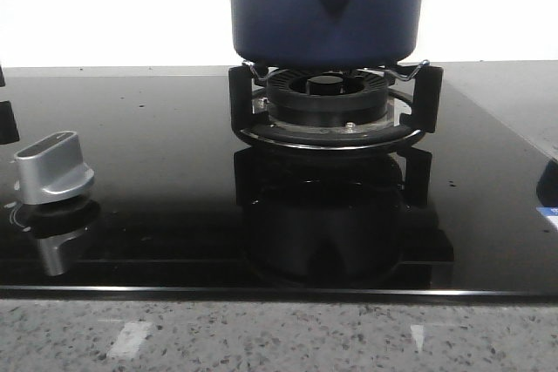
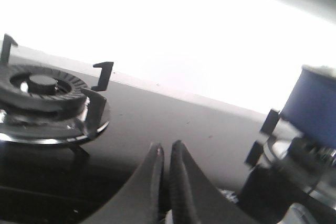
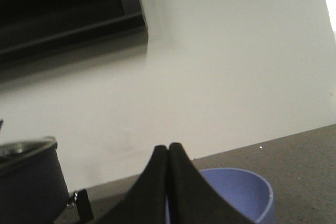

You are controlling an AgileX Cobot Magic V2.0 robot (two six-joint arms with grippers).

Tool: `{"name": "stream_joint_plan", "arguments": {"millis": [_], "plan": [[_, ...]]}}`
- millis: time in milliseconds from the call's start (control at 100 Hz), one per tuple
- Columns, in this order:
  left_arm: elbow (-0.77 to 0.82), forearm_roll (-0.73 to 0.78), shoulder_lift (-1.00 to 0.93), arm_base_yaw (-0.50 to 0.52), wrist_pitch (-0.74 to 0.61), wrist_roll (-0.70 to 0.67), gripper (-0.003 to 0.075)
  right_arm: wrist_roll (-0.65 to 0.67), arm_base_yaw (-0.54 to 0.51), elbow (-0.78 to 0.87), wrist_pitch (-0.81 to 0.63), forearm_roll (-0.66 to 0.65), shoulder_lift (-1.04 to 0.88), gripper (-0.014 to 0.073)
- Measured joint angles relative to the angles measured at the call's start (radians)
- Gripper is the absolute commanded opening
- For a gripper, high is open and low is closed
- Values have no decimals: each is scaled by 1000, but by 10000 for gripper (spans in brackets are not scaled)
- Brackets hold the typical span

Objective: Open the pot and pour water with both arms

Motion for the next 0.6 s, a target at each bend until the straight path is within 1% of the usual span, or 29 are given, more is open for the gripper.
{"name": "stream_joint_plan", "arguments": {"millis": [120, 190, 310, 380, 420, 470, 600], "plan": [[0, -78, 0, 0, -18, 0, -20, 25, 0, 0, 0, 56, 0, -74], [0, -118, 0, 0, -25, 0, -20, 48, 0, 0, 29, 125, 0, -74], [0, -177, 0, 0, -31, 0, -20, 63, 0, 0, 74, 280, 0, -74], [-12, -177, 0, 0, -12, 0, -20, 67, 0, -21, 125, 324, 0, -74], [-29, -161, 0, 0, 18, 0, -20, 69, 0, -47, 173, 328, 0, -74], [-68, -129, 0, 0, 69, 0, -20, 71, 0, -99, 271, 319, 0, -74], [-217, -31, 54, 0, 202, 26, -20, 42, 0, -285, 498, 185, 47, -74]]}}
